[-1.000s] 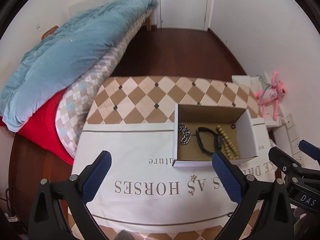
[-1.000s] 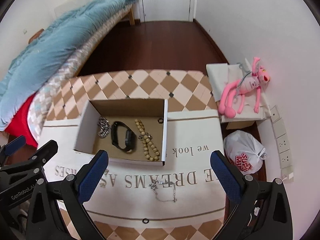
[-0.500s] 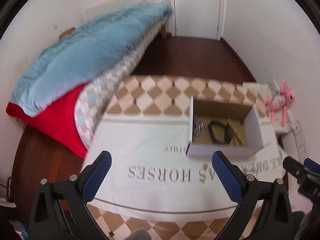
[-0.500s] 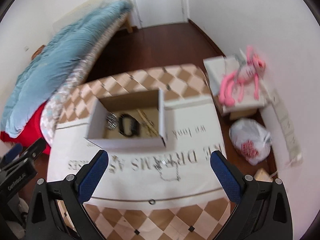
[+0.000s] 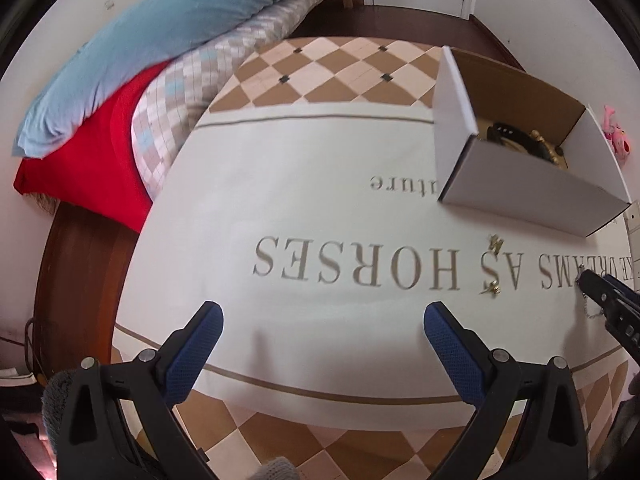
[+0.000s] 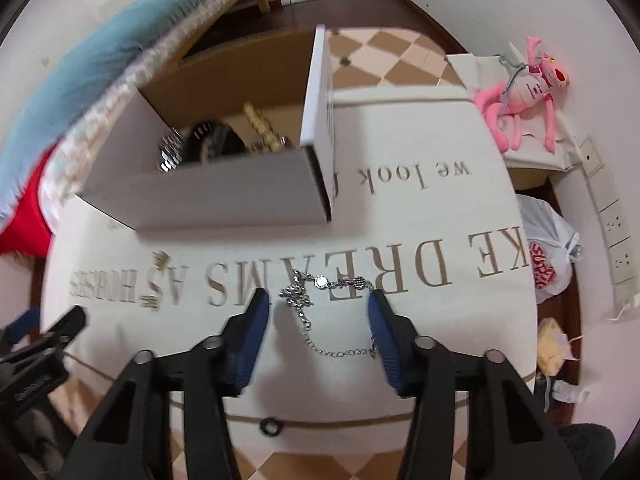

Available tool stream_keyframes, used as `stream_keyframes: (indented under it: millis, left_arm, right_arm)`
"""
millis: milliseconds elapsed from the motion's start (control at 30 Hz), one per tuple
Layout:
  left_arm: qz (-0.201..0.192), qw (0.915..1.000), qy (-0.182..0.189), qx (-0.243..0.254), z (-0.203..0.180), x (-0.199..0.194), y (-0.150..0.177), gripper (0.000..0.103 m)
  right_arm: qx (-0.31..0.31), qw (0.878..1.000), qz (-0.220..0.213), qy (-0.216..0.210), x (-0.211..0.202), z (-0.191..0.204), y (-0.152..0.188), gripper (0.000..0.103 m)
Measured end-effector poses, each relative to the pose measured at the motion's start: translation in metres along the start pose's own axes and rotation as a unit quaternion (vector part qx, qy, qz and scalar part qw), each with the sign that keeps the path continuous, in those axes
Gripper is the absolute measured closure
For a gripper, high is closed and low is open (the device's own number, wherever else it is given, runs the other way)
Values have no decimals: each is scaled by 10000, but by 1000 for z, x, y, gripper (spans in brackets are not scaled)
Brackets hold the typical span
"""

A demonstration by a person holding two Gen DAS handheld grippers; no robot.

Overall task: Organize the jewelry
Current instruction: 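Grasp the thin silver chain with the right tool, then carry the thin silver chain into the white box and release it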

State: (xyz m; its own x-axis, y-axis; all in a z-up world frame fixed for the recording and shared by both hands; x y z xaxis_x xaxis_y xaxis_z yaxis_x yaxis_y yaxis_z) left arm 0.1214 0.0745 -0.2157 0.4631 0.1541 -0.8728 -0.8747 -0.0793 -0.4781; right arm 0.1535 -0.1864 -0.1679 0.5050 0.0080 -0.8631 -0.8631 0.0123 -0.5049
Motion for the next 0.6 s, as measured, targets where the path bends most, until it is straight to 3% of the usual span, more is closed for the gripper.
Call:
stream_keyframes:
  millis: [33, 67, 100, 333, 600]
  left_arm:
    - [25, 10000, 13, -2, 1, 1, 2, 0]
    - [45, 10000, 51, 4, 1, 2, 3, 0]
    - [72, 10000, 63, 21, 0, 3, 5, 0]
    - [112, 9980, 587, 181, -34, 1, 6, 1]
    - [79, 9934, 1021, 515, -81, 3, -1, 1]
  right_arm:
    - [-75, 10000, 30, 59, 3, 1, 1, 68]
    - [-135, 9997, 10, 178, 4, 2, 1, 86]
    - [-171, 9995, -16, 249, 4, 3, 2, 92]
    - [36, 9998, -101, 155, -3, -6, 3, 100]
    - [360, 9990, -254, 62, -25, -22, 4, 100]
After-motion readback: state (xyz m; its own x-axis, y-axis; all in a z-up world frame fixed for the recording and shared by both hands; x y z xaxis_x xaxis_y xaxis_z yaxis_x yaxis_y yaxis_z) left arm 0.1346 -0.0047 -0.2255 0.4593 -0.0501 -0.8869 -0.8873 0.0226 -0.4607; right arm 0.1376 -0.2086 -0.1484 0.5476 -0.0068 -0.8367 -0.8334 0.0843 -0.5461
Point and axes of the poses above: each gripper's, at about its wrist camera, not at the fingertips, and x roughly the way its jaws point, z to its left, y to its underside, the point moved 4 cm from there along x, roughly the way its jaws point, and after that the axes turned 7 degrees about -z, right-handed, at the moved point
